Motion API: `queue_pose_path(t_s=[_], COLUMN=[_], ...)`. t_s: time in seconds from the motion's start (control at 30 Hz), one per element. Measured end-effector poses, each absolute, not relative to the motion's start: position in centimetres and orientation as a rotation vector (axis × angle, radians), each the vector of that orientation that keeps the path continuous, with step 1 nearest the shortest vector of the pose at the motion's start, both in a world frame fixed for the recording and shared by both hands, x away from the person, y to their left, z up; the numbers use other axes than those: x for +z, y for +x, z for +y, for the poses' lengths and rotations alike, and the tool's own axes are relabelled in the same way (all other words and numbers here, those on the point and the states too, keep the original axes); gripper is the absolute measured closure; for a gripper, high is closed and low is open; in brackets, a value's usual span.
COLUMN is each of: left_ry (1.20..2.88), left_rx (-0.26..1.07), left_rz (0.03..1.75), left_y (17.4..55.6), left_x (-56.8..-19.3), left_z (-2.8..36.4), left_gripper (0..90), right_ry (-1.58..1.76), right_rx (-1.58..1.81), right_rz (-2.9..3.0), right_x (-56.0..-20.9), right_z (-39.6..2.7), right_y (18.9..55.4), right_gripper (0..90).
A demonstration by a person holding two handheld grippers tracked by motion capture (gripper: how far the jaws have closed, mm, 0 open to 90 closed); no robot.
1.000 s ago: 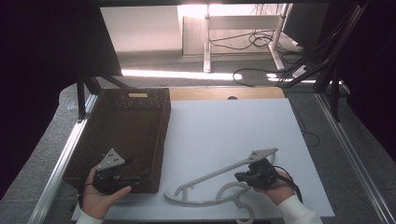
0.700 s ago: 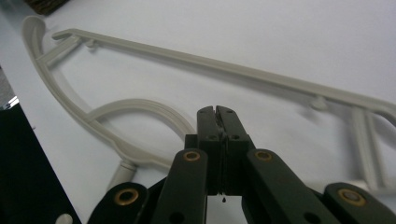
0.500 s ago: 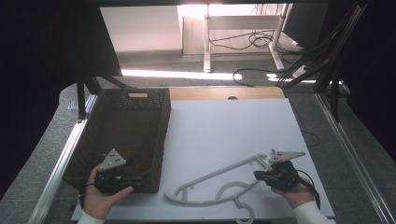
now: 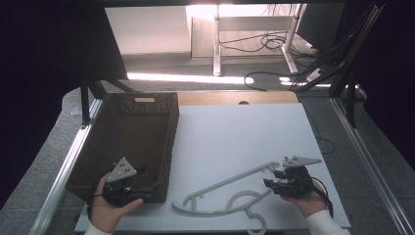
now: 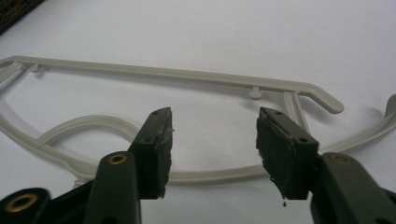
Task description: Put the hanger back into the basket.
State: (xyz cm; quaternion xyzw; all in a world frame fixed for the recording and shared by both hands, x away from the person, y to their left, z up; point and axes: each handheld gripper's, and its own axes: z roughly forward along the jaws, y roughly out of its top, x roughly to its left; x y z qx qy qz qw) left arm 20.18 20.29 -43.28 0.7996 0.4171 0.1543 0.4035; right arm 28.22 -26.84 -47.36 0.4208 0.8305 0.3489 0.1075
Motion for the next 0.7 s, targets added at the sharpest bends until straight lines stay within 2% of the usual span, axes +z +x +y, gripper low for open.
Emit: queue_pose_path(t_s=[0.23,0.7], left_ry=[2.069,2.155], left_rx=[0.355,0.229], left_rz=[0.984,0.81], left_y=[20.1,20.7], left_x=[-43.3,-43.2], left_z=[17.8,12.6], left_gripper=[26.0,29.9], right_ry=[1.252,1.253], right_rx=[1.041,1.019], right_rz=[2.445,2.45], right_x=[-47.1,-47.2], right_z=[-27.2,-27.2], right_y=[28.3,28.3], right_gripper=[35.2,32.8])
